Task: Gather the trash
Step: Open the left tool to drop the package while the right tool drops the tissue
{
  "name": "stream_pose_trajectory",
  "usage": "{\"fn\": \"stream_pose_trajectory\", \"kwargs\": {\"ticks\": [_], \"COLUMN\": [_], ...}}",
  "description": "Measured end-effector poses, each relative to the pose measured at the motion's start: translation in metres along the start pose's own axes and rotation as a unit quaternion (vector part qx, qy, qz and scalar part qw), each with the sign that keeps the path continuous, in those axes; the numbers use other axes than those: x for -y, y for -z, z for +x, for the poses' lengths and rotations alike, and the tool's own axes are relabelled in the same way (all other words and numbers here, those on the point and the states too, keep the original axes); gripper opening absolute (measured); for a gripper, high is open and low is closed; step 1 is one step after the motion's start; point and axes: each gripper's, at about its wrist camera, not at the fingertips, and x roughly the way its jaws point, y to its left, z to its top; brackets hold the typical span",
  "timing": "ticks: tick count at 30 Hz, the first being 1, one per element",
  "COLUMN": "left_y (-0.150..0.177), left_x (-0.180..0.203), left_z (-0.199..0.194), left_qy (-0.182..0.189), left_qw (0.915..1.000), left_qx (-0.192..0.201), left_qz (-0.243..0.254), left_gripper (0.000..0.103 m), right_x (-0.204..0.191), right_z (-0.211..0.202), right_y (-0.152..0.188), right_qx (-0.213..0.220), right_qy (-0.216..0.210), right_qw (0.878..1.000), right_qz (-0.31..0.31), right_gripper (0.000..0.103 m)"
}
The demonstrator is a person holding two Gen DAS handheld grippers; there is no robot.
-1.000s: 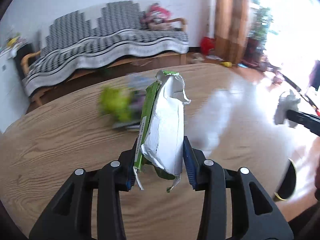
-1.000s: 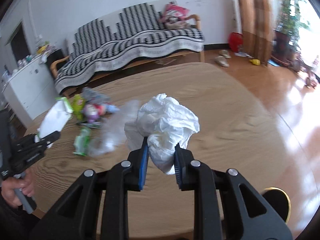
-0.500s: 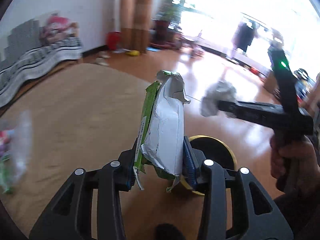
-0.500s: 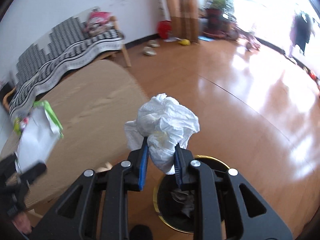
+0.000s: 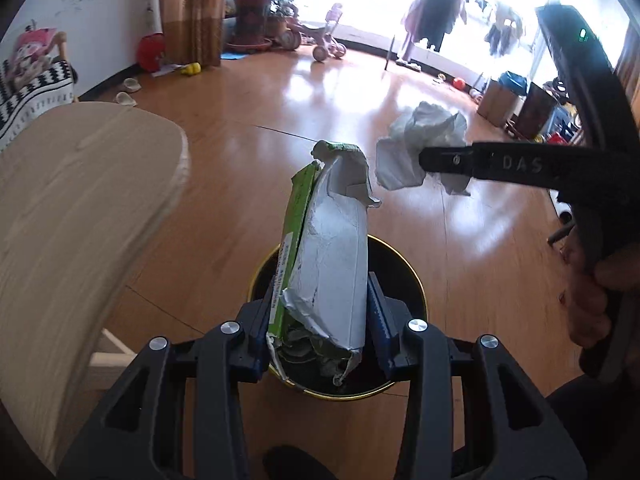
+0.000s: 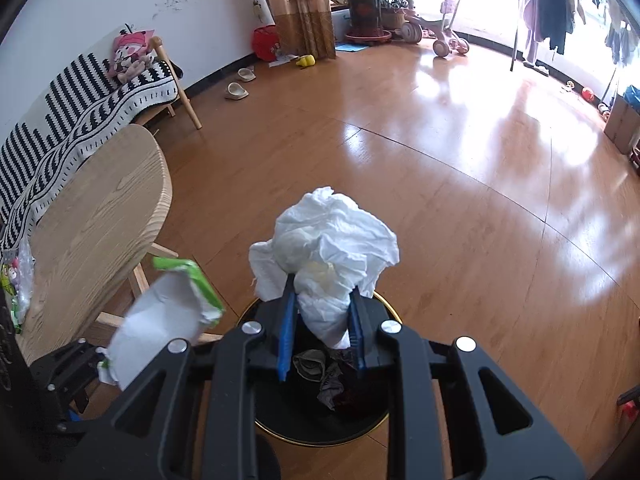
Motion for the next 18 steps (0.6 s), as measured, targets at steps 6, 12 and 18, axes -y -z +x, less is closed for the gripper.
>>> {"fn": "stream_pose_trajectory", "kwargs": {"ticks": [6,12,18], "left_y": [-0.009,-0.008,-0.008], "left_x": [-0.002,-0.003,-0.014], "left_z": [0.018,0.013,-0.009], "left_qy": [-0.001,-0.008,-0.020], "left_qw": [1.0000,0.9998,0.9993], "left_qx": [-0.005,0.005,0.026], "left_qz": [0.005,0.018,0.016], "left_gripper": [0.055,0.068,0.072], "right_x": [0.001,-0.008,-0.028], "right_z": [0.002,0.011,0.037], "right_y": [-0.003,-0.003,0.007], "right_qx": [0.000,-0.022,-0.086], "right_qy": [-0.001,-0.009,-0.020], "right_qw": [1.000,1.000,0.995], "right_qz": [0.004,-0.006,-0.041], "right_gripper": [0.023,0.023,0.023]}}
